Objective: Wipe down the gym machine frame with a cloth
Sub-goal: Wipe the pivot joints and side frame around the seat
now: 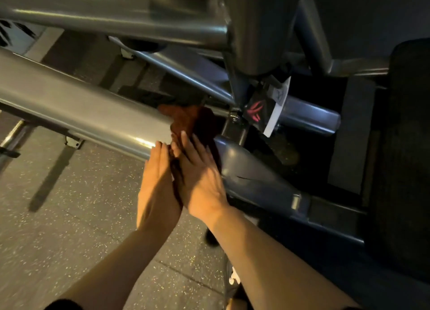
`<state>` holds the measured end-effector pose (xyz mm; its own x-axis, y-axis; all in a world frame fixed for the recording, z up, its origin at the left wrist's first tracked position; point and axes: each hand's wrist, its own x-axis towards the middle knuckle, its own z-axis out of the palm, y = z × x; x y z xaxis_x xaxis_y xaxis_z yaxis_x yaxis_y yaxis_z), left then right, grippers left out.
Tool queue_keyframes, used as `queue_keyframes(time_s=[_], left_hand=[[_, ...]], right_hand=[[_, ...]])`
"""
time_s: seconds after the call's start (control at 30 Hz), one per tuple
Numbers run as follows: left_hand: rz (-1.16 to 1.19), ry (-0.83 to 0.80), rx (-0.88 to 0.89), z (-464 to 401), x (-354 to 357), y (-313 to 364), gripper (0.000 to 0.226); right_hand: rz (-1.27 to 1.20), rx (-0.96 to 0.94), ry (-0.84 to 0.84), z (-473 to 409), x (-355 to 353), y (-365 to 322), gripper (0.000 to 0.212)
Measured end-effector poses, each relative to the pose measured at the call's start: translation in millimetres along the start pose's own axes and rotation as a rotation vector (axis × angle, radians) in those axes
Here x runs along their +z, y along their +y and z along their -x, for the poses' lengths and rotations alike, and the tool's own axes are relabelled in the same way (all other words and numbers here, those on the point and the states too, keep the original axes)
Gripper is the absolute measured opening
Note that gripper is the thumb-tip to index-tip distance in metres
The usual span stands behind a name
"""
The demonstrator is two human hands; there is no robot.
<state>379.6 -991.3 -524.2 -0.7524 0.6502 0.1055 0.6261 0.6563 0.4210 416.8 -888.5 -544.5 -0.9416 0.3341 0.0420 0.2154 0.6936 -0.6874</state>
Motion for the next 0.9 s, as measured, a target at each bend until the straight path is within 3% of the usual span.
queue_keyframes(time_s=[0.1,0.23,0.33,0.43,0.5,0.6,0.73,0.83,0.9], left_hand=[[-0.12,-0.082,0.124,-1.4,12.8,0.9,0.086],[-0.109,-0.172,0.225,-8.4,30.4,25.5,0.067],[-0.112,-0.214,0.322,-5.7,46.3,36.9,0.058],[-0.173,-0.239,0.293,-4.0,55.0,32.4,0.075],[-0.234,-0.235,0.301,-4.2,55.0,26.4,0.084],[-0.209,-0.197,0.324,-5.9,57.7,28.6,0.081],[-0.156,-0.166,0.214,-2.7,64.8,40.8,0.075],[-0.163,-0.144,0.246,-5.4,67.0,42.3,0.056],[-0.187,-0.147,0.26,-5.9,66.5,39.9,0.056]], right_hand=[[-0.017,0.031,0.027,18.2,3.0,18.7,0.064],[-0.182,0.189,0.169,47.9,11.0,40.7,0.048],[-0.297,0.349,0.207,69.3,12.9,55.1,0.051],[-0.529,0.547,0.262,89.0,15.4,71.3,0.047],[-0.711,0.686,0.301,94.0,14.4,79.2,0.056],[-0.752,0.785,0.321,94.0,11.8,78.9,0.054],[-0.629,0.657,0.27,87.2,9.6,56.2,0.04],[-0.502,0.459,0.181,84.5,15.7,45.3,0.057],[-0.481,0.397,0.143,85.5,16.2,50.0,0.063]])
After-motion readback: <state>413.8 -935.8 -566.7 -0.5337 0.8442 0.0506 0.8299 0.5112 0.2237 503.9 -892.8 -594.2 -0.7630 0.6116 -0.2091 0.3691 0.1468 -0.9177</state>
